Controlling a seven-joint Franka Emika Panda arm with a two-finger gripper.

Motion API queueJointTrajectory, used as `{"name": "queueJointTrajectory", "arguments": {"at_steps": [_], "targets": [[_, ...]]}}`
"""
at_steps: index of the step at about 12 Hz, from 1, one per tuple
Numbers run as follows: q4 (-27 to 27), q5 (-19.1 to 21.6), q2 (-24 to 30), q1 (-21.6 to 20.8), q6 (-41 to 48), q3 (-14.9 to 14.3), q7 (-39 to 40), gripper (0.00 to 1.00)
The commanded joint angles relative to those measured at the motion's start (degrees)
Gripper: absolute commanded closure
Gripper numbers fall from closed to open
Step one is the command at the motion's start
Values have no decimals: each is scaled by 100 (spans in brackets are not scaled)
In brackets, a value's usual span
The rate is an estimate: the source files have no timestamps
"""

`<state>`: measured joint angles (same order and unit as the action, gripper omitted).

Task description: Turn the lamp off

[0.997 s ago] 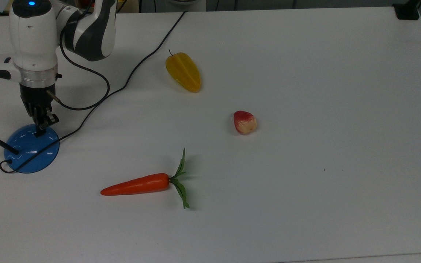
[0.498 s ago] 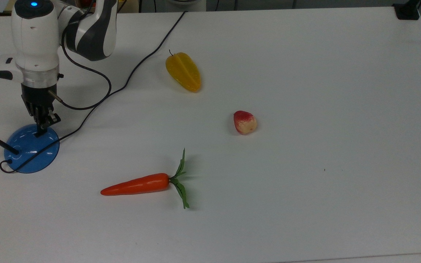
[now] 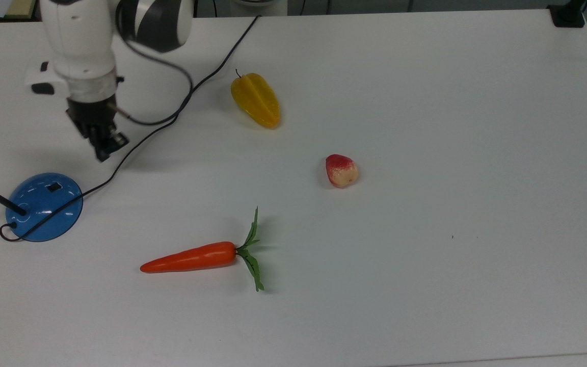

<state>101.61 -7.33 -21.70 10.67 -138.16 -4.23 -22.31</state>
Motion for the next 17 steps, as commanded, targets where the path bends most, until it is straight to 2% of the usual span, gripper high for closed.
{"name": "queueJointTrajectory", "arguments": {"at_steps": [1,4,6,7,8,10,11,12,13,16,17], "targets": [[456,20,1297,-328,1533,115,534,100],[439,485,1948,-688,2729,115,1236,100],[378,818,2361,-655,3416,115,2007,100],[316,1160,2563,-558,3697,115,2438,97],[246,1242,2635,-540,3891,107,2669,92],[122,1251,2723,-671,4183,-69,2820,75],[114,1251,2715,-680,4183,-78,2820,50],[87,1208,2706,-681,4175,-104,2820,14],[78,1198,2688,-689,4166,-139,2829,0],[-159,1190,2591,-891,4201,-446,2820,0],[-220,1190,2591,-839,4209,-447,2829,0]]}}
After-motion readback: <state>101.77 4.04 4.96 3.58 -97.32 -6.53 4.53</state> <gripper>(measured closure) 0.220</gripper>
